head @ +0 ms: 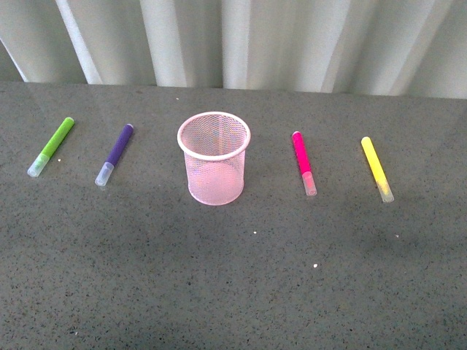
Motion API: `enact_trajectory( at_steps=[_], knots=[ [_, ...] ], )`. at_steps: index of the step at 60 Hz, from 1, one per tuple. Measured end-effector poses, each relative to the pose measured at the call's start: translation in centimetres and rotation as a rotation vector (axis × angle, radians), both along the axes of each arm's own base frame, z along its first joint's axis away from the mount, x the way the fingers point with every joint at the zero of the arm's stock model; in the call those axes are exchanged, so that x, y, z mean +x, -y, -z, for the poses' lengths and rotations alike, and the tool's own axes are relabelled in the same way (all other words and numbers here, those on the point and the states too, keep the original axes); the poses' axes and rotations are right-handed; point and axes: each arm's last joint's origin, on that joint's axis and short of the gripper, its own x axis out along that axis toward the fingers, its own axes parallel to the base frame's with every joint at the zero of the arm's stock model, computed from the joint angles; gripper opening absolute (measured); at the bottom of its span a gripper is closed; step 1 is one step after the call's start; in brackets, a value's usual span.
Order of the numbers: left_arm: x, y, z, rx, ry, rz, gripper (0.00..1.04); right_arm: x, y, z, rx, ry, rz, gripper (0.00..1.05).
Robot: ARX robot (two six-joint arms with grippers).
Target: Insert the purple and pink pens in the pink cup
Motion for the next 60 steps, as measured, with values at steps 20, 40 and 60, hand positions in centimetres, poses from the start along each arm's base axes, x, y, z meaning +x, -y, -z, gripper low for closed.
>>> enact_trajectory(
  at_steps=[20, 40, 60],
  knots=[
    [0.00, 0.00, 0.00, 0.000, 0.000, 0.000, 0.98, 0.00, 0.00, -0.01, 0.000, 0.000, 0.000, 0.98],
    [0.00, 0.00, 0.00, 0.000, 0.000, 0.000, 0.98, 0.00, 0.00, 0.00, 0.000, 0.000, 0.000, 0.98],
    [0.00, 0.00, 0.00, 0.000, 0.000, 0.000, 0.98, 0.00, 0.00, 0.00, 0.000, 0.000, 0.000, 0.98]
  ],
)
